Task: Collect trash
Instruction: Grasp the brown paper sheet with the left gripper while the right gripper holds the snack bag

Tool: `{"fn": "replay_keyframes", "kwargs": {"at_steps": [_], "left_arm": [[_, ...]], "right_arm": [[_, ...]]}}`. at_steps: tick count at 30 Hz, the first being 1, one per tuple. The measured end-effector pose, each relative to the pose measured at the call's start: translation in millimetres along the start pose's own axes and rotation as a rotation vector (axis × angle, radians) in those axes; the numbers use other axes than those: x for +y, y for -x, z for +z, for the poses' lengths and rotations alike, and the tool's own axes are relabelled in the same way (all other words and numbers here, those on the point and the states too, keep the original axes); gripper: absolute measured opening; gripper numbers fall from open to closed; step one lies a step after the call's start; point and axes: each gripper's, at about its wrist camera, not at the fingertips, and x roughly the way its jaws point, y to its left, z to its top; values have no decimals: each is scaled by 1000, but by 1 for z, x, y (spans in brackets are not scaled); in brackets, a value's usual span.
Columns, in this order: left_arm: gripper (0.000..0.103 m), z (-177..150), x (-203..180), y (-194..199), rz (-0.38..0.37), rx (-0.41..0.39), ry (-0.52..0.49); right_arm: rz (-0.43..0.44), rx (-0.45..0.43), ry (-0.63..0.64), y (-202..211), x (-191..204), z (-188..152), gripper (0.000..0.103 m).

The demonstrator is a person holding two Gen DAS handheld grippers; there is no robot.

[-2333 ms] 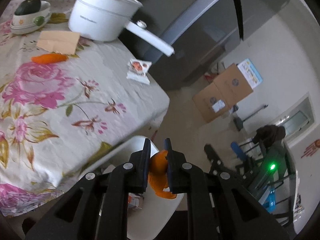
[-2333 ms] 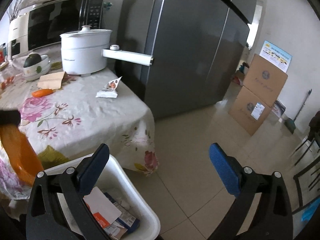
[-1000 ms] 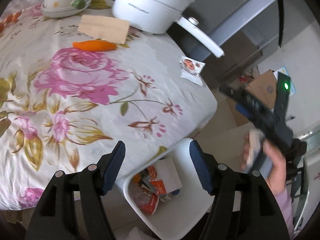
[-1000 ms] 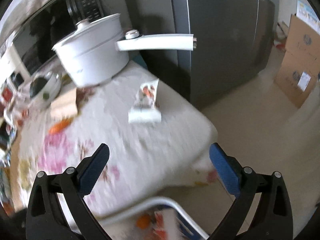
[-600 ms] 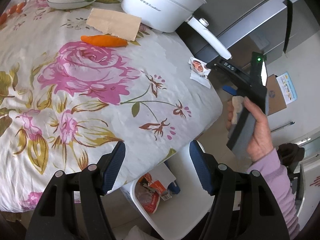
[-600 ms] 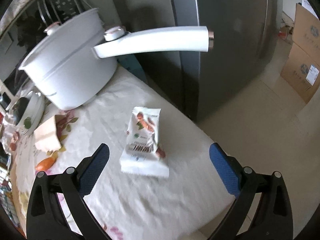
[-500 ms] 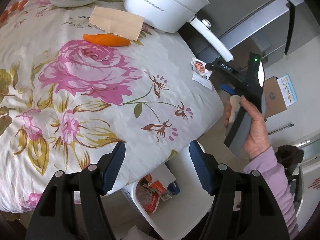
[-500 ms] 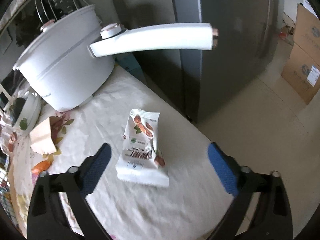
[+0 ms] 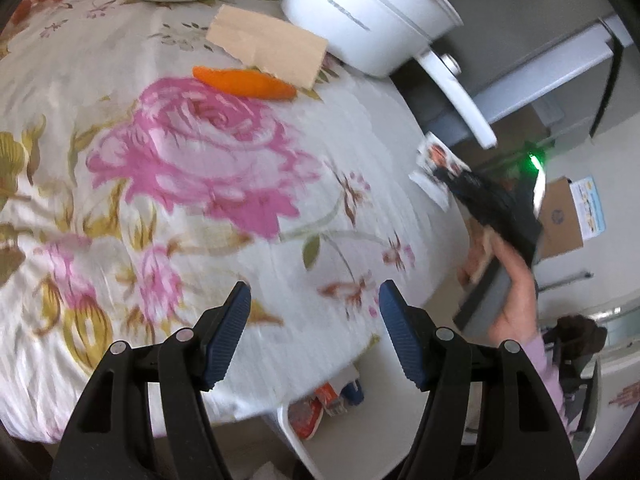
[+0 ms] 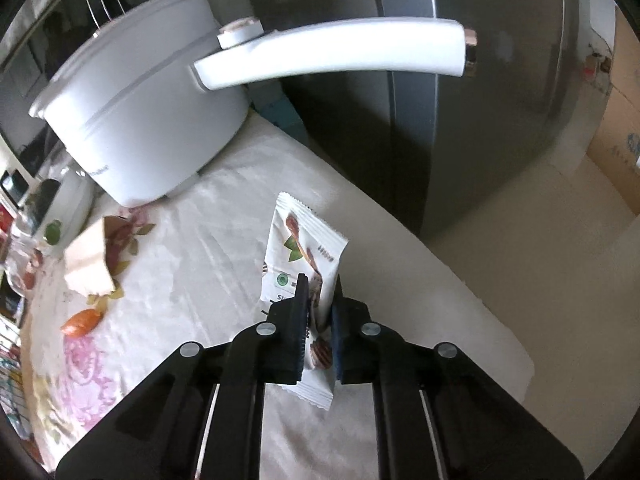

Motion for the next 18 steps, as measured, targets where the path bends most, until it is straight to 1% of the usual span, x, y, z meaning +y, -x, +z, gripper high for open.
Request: {"fn": "replay_keyframes", "kwargs": {"at_steps": [2, 4, 5, 7, 9, 10, 11, 12, 13, 15, 17, 18], "left_arm": [[65, 14, 0, 0, 10, -25, 0], [65, 30, -5, 1, 38, -57, -38], [65, 41, -9, 1, 73, -74, -85], [65, 58, -18, -4, 157, -84, -184], [65, 78, -34, -19, 284, -42, -376], [66, 83, -38, -25, 333, -24, -448], [66, 89, -44, -34, 406, 3, -557], [67, 93, -46, -40, 436, 28, -616], [69, 96, -46, -45, 453, 48, -651], [70, 107, -47, -56, 520, 88, -750], [70, 117, -50, -67, 580, 123, -851], [72, 123, -51, -72, 595, 147, -892]], "right_arm": [[26, -14, -21, 10, 0, 0, 8], [65, -32, -40, 27, 1, 1, 8], [90, -47, -49, 37, 3, 2, 8], [141, -75, -64, 55, 8, 3, 8], [198, -106, -77, 78, 13, 0, 8], [221, -118, -83, 88, 14, -3, 8], [239, -128, -89, 97, 15, -6, 8], [259, -140, -99, 105, 16, -9, 8], [274, -153, -109, 110, 16, -13, 9], [293, -168, -128, 114, 18, -18, 9], [298, -164, -132, 113, 18, -18, 9], [298, -159, -124, 110, 20, -17, 9]]}}
